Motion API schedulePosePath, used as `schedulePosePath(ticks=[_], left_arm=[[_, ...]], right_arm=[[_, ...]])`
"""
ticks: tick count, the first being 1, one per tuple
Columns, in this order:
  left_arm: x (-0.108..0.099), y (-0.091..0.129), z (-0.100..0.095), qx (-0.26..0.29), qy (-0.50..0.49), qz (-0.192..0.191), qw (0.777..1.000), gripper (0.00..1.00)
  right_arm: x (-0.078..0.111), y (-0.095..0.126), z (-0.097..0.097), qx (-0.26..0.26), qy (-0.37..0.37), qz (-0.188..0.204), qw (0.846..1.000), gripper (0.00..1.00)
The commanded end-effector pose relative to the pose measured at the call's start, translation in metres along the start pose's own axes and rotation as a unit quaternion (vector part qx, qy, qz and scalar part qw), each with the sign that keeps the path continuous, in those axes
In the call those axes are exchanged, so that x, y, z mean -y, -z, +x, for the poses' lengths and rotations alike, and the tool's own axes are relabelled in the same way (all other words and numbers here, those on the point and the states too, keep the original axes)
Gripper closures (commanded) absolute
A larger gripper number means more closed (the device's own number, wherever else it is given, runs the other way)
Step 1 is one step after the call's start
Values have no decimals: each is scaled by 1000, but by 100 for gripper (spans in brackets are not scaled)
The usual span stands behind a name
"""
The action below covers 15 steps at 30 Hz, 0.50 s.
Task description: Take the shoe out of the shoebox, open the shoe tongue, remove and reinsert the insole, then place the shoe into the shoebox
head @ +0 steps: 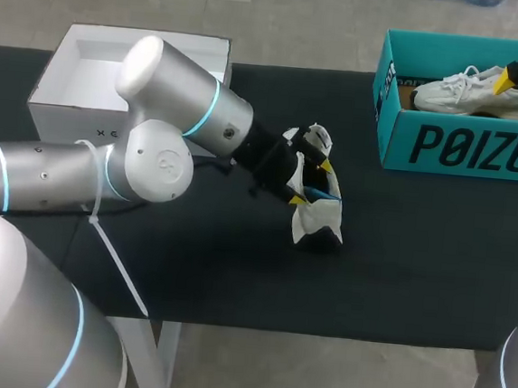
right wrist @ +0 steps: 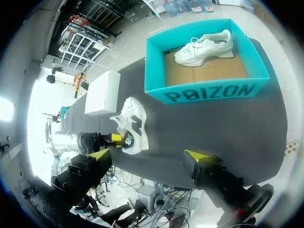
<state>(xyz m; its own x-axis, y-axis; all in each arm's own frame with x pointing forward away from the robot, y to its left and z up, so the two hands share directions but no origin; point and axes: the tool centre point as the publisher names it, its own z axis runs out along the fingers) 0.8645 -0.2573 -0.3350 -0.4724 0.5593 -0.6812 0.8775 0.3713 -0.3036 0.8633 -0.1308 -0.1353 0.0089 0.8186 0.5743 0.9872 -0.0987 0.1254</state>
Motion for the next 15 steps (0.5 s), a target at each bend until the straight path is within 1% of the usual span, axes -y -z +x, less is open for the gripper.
schedulePosePath(ticks=[1, 3, 4, 7, 9, 12, 15], left_arm=[[4, -8, -8, 3, 0, -2, 1000, 47], [5, -6, -11, 9, 3, 0, 1000, 56], [6, -5, -12, 9, 4, 0, 1000, 57], [6, -2, -12, -13, -3, -9, 1000, 56], [4, -1, -9, -25, -15, -24, 999, 54], [0, -1, -8, -30, -23, -41, 998, 52], [-4, -3, -7, -31, -21, -55, 998, 53]], right_arm=[[-1, 0, 0, 1, 0, 1, 1000, 0], [-1, 0, 0, 1, 0, 1, 1000, 0], [-1, 0, 0, 1, 0, 1, 1000, 0], [-1, 0, 0, 1, 0, 1, 1000, 0], [-1, 0, 0, 1, 0, 1, 1000, 0], [-1, 0, 0, 1, 0, 1, 1000, 0], [-1, 0, 0, 1, 0, 1, 1000, 0]])
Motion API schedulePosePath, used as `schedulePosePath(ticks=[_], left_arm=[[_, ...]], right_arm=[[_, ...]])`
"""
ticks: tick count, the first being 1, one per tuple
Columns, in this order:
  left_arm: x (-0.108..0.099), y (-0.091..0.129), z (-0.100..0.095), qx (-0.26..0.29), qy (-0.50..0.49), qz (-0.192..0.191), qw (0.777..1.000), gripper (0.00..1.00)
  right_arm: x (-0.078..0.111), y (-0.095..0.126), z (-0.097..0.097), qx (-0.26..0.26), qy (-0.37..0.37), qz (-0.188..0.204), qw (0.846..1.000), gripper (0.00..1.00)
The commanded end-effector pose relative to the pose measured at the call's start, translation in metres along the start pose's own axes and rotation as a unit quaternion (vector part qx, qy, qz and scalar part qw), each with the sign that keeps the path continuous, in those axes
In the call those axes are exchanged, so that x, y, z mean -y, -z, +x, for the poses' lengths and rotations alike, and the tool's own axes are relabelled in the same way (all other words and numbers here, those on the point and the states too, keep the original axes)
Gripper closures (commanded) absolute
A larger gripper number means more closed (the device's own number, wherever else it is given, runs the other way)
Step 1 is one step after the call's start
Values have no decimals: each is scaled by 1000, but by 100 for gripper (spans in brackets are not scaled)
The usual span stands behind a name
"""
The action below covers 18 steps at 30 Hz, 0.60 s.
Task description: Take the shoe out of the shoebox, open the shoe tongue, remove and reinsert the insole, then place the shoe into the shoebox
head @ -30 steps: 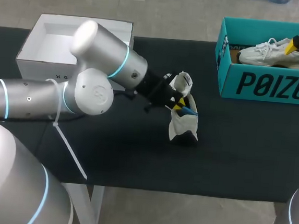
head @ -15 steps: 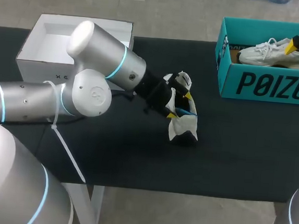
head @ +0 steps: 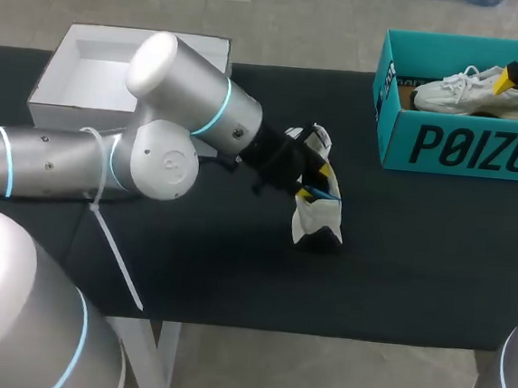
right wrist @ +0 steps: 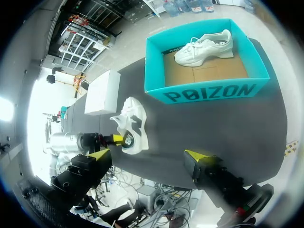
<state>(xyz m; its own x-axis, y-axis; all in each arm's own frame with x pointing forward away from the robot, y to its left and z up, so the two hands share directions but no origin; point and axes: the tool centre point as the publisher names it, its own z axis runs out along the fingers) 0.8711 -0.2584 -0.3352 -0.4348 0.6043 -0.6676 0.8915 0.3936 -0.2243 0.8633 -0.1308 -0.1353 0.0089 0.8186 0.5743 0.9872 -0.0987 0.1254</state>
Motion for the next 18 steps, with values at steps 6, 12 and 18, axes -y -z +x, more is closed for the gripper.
schedulePosePath(ticks=[6, 12, 18], left_arm=[[0, -12, -1, -17, -2, -33, 999, 57], [3, -15, -2, -32, -28, -68, 997, 58], [1, -12, -2, -39, -30, -84, 995, 60]], right_arm=[[-1, 0, 0, 1, 0, 1, 1000, 0], [-1, 0, 0, 1, 0, 1, 1000, 0], [-1, 0, 0, 1, 0, 1, 1000, 0]])
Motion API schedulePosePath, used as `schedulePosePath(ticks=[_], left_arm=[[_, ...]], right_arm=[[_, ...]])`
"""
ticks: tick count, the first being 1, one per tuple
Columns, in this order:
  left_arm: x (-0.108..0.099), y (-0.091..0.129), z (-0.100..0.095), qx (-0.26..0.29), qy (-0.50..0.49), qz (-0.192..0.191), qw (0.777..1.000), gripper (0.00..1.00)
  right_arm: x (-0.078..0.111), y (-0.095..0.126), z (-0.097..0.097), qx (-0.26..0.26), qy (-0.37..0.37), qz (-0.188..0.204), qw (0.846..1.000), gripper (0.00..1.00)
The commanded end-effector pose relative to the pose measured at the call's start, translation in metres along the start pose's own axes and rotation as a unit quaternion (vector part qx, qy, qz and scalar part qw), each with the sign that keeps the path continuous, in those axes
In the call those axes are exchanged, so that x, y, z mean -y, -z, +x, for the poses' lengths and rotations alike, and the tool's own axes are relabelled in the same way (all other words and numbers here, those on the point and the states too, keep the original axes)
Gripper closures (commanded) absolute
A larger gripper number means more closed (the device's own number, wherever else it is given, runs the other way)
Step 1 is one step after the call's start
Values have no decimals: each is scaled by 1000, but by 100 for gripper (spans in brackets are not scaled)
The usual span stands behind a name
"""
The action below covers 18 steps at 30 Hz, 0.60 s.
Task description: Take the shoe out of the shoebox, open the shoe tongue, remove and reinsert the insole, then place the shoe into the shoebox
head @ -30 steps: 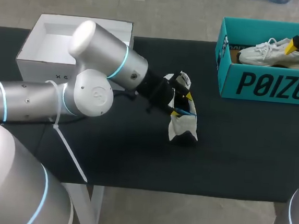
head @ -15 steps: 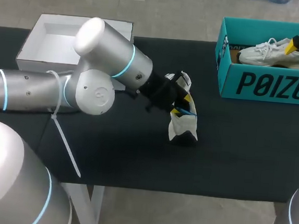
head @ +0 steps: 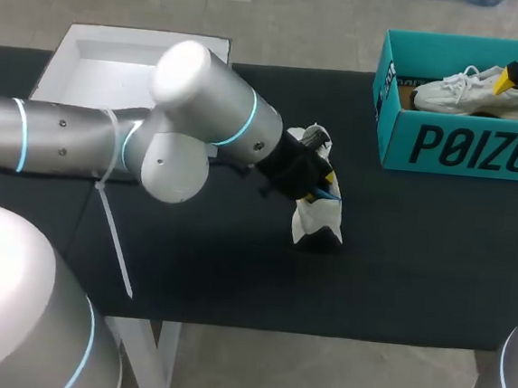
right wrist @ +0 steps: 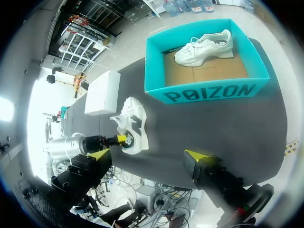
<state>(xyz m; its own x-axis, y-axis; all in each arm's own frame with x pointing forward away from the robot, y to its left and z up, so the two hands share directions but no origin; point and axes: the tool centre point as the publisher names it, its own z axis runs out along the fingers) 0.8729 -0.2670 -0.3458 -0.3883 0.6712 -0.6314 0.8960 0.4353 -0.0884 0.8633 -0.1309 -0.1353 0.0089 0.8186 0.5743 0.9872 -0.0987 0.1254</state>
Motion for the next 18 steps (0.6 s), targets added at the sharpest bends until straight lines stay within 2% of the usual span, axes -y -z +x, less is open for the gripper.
schedulePosePath(ticks=[1, 2, 3, 5, 6, 7, 13, 18], left_arm=[[0, 3, -2, -8, 7, -16, 1000, 62], [0, 5, -1, -4, 13, -10, 1000, 67], [1, 7, -1, -3, 14, -7, 1000, 78], [1, 9, -2, -1, 14, -6, 1000, 81], [2, 10, -3, 1, 15, -4, 1000, 86], [2, 11, -3, 2, 16, 2, 1000, 100], [7, 17, -8, 12, 32, 31, 999, 100], [13, 17, -8, 11, 23, 38, 999, 100]], right_arm=[[-1, 0, 0, 1, 0, 1, 1000, 0], [-1, 0, 0, 1, 0, 1, 1000, 0], [-1, 0, 0, 1, 0, 1, 1000, 0], [-1, 0, 0, 1, 0, 1, 1000, 0], [-1, 0, 0, 1, 0, 1, 1000, 0], [-1, 0, 0, 1, 0, 1, 1000, 0], [-1, 0, 0, 1, 0, 1, 1000, 0], [-1, 0, 0, 1, 0, 1, 1000, 0]])
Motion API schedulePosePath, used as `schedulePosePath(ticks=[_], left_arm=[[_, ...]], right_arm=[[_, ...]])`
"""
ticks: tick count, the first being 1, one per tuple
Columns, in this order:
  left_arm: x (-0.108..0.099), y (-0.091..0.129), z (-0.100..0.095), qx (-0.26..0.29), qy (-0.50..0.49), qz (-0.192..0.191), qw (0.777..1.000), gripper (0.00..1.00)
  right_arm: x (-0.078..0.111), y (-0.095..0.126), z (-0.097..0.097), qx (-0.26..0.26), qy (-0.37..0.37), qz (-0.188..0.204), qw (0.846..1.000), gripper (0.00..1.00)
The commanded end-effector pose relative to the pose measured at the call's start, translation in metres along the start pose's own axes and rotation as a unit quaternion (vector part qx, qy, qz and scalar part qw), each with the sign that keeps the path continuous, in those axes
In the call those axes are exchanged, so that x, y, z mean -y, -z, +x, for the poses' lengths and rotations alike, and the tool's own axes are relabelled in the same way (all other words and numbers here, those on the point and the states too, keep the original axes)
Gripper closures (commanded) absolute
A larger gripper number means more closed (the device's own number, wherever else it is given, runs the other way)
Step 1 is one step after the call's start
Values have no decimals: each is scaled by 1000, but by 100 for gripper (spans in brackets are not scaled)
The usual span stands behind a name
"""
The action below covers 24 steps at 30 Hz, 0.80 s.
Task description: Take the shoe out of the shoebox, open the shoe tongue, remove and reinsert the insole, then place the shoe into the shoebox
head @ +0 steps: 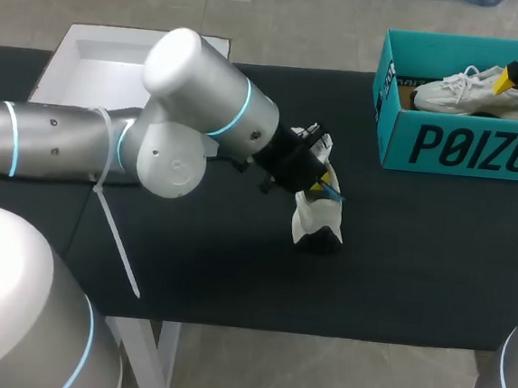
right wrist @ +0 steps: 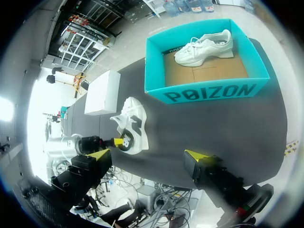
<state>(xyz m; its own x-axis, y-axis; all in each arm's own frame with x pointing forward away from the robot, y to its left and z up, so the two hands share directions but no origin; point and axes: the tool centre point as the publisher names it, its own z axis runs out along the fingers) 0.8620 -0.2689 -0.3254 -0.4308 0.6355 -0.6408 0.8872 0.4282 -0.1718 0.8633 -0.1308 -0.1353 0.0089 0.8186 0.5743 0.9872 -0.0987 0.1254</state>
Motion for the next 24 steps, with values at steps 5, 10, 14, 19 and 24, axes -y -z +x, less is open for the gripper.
schedulePosePath(ticks=[5, 10, 14, 19, 24], left_arm=[[-5, -6, 7, -19, -8, -9, 1000, 5], [-14, -13, 8, -26, -11, -31, 999, 0], [-17, -20, 7, -30, -17, -49, 998, 0], [-16, -21, 5, -26, -22, -60, 998, 13], [-15, -13, 3, -15, -22, -66, 997, 41]], right_arm=[[-1, 0, 0, 1, 0, 1, 1000, 0], [-1, 0, 0, 1, 0, 1, 1000, 0], [-1, 0, 0, 1, 0, 1, 1000, 0], [-1, 0, 0, 1, 0, 1, 1000, 0], [-1, 0, 0, 1, 0, 1, 1000, 0]])
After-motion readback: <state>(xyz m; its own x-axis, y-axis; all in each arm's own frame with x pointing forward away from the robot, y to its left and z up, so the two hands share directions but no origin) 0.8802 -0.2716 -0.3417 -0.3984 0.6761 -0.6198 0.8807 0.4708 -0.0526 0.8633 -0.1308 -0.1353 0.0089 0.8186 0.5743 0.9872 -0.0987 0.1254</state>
